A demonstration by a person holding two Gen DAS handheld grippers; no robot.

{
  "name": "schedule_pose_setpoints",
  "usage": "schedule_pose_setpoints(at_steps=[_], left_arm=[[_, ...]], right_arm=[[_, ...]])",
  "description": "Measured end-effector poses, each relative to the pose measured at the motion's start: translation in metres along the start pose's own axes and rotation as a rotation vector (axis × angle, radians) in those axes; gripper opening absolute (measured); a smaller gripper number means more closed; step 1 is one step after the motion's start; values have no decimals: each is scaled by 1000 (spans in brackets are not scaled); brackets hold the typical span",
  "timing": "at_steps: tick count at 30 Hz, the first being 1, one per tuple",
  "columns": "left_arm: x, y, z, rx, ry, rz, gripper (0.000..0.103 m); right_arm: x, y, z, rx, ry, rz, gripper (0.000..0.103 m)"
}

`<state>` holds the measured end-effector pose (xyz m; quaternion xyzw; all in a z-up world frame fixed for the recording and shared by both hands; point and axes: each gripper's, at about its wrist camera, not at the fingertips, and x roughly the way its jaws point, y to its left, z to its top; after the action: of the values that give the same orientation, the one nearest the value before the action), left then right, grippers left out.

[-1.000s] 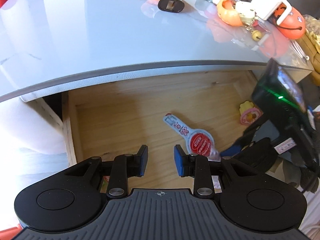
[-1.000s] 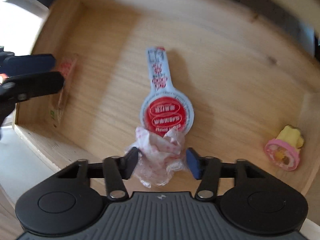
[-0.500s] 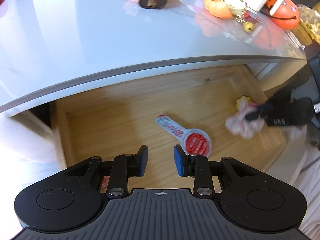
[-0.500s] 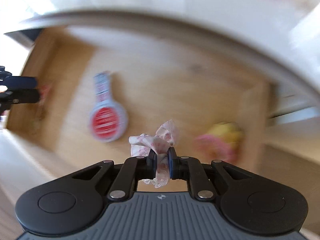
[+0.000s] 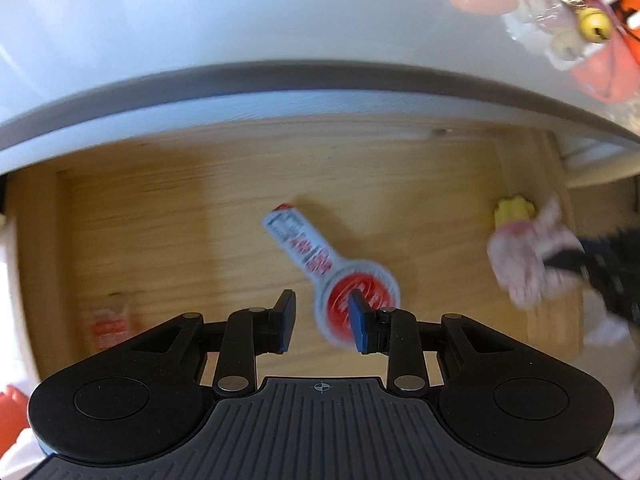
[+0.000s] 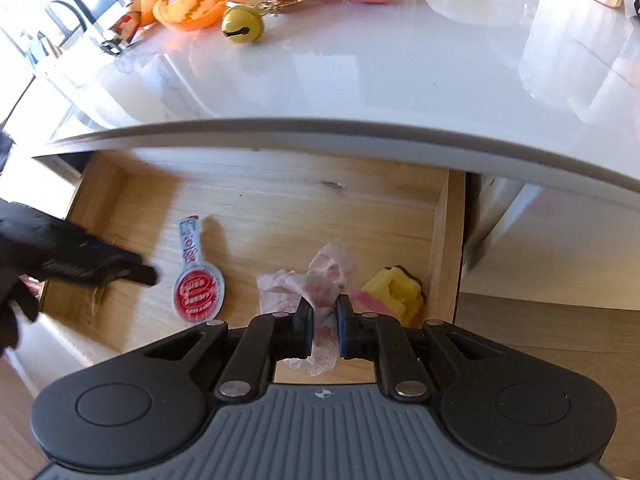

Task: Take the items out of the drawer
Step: 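Grasp the red-white spoon-shaped pouch with the left tool while the right holds the cloth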

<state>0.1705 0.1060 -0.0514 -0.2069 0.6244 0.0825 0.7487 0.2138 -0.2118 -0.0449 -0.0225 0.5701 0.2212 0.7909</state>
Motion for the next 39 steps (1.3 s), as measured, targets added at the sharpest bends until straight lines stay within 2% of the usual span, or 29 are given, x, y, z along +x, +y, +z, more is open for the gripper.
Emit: schedule_pose_setpoints(at_steps=[4,6,8,12,15,17,19,22,25,26,27,29,32,33,39], left_arm=[[14,-8,8,-67,-19,40,32],[20,-14,9,-68,-25,57,33],[21,-25,10,-3,-53,47,34],[20,-47,6,156,-34,-3,34],[12,-55,-3,276,-52,87,34],[10,-54,-9,317,-61,160,33],[11,-47,-11,278,-54,166,33],[10,-37,-15,191,-43,118,33],[13,-32,-15,162,-44,136,33],[20,-41,-7,153,-36,144,33],[24,-42,-5,151,-17,145,35],[26,-44,-4,136,-39,128,37],[30,-52,-3,167,-28,124,42],[31,-54,-3,174,-22,123,47],[33,-57,-3,190,-17,128,47]], right_arm=[[-7,2,-9,-35,-25,17,11],[-11,2,-13,-30,-34,22,11],[-11,4,-15,-16,-42,22,11],[-11,2,-17,-3,-51,29,11],[-9,6,-17,-5,-52,28,11],[-5,8,-16,-8,-53,31,11],[-8,8,-15,-12,-53,33,11],[-5,11,-15,-18,-50,30,11],[-4,11,-14,-19,-43,20,11],[-5,10,-15,-19,-40,18,11],[-4,10,-15,-19,-38,16,11],[-4,10,-15,-21,-35,14,11],[-3,11,-16,-24,-33,11,11],[-3,11,-16,-25,-32,10,11],[-2,12,-17,-29,-25,11,11]])
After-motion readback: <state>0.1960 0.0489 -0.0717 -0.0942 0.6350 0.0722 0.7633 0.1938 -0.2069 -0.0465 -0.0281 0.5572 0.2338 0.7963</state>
